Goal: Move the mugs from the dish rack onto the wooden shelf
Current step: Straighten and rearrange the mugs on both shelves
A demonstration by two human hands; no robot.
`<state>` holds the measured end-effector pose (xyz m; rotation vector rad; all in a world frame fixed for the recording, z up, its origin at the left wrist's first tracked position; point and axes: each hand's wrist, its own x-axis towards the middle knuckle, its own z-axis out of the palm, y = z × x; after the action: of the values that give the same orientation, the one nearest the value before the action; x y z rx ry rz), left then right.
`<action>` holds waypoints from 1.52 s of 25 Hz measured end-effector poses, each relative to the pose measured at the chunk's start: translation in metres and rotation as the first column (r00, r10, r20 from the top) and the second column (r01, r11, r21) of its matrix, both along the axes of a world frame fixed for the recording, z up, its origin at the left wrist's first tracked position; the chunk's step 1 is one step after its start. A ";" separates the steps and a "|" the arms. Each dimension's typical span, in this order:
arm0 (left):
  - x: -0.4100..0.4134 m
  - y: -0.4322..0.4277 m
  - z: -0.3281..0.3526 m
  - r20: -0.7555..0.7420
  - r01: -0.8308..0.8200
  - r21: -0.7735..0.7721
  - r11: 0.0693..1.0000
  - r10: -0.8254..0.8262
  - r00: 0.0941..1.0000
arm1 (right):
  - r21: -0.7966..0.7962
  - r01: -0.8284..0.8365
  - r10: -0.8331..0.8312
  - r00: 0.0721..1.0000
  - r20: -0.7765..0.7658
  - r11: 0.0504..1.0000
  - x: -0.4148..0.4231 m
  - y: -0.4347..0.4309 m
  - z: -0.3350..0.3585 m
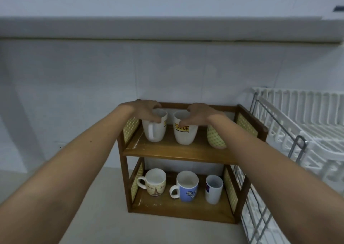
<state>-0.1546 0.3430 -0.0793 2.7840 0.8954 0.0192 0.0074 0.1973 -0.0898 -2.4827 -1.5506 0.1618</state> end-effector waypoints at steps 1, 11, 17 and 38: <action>-0.001 0.001 -0.001 0.014 0.000 -0.013 1.000 0.000 1.000 | -0.016 -0.033 0.032 0.999 -0.031 0.999 0.002 -0.001 0.003; 0.005 0.003 0.007 -0.073 0.015 0.073 0.997 -0.010 0.997 | -0.091 -0.110 0.113 0.993 0.031 0.990 0.007 0.008 0.013; 0.008 0.003 -0.003 -0.045 -0.011 0.165 0.986 0.019 0.999 | -0.132 -0.156 0.158 0.987 0.005 0.979 0.015 0.002 0.014; 0.023 -0.018 -0.006 0.079 0.149 0.030 0.988 -0.151 0.985 | -0.365 0.118 -0.019 0.964 0.264 0.923 0.041 -0.047 0.033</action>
<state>-0.1317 0.3246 -0.0852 2.8425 0.6683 0.1192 0.0483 0.1502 -0.0564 -2.9582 -1.6576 0.1457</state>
